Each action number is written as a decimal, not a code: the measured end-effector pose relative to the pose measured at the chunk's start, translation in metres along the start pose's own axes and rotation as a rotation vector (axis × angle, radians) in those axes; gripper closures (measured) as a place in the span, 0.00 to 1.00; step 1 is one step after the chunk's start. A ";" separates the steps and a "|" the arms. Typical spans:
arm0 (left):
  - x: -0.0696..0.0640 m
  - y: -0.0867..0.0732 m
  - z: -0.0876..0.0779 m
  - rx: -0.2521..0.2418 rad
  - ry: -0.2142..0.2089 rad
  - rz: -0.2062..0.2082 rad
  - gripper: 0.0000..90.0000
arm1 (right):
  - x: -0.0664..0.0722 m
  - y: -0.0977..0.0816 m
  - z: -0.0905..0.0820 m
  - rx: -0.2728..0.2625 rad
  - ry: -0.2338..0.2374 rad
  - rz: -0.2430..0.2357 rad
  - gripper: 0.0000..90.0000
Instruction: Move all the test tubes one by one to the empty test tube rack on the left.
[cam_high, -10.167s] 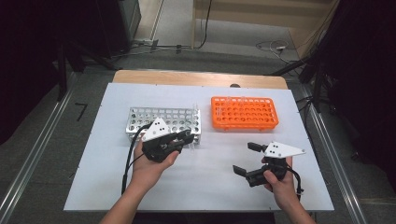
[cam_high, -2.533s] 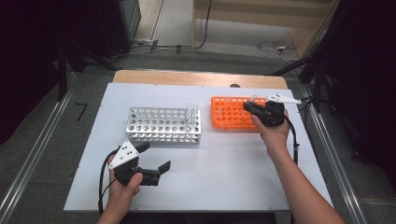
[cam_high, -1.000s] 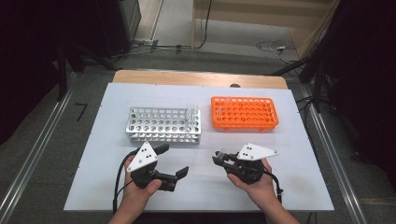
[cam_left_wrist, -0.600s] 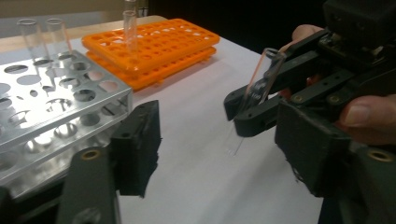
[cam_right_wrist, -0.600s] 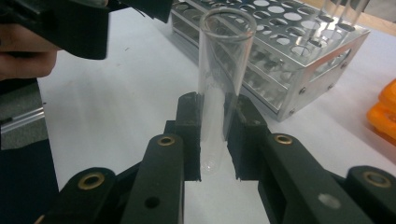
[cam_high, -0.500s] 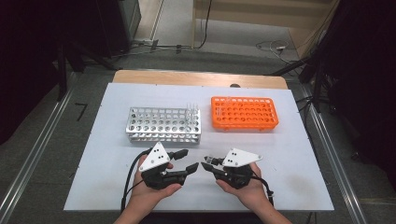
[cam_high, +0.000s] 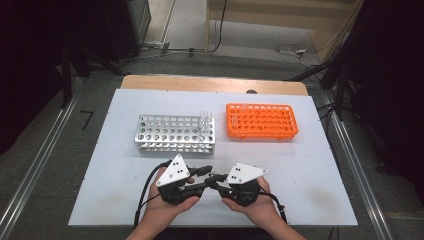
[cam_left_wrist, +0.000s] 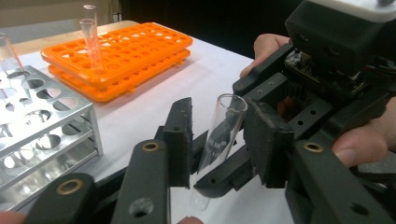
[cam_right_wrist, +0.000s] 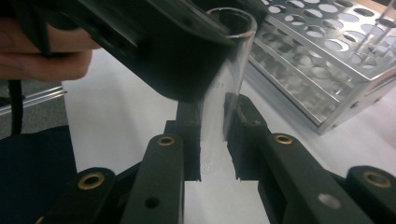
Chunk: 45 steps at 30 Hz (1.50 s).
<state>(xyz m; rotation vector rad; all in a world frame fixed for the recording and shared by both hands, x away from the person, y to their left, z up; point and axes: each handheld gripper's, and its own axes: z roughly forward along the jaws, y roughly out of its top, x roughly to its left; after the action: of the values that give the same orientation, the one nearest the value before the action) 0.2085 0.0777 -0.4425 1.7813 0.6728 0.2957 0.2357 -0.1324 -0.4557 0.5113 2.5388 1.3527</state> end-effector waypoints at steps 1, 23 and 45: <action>0.000 0.000 0.001 0.000 0.000 0.003 0.73 | 0.000 0.001 0.000 0.003 0.004 -0.002 0.82; 0.003 0.002 -0.002 -0.018 0.026 0.002 0.85 | -0.001 0.001 -0.004 -0.028 0.070 0.030 0.61; 0.018 0.002 -0.013 -0.028 0.074 -0.027 0.85 | -0.058 -0.024 -0.050 -0.107 -0.068 0.178 0.01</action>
<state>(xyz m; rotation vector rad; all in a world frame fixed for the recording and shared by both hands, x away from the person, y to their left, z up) 0.2165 0.0977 -0.4394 1.7397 0.7417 0.3526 0.2660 -0.2061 -0.4467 0.7643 2.3995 1.4942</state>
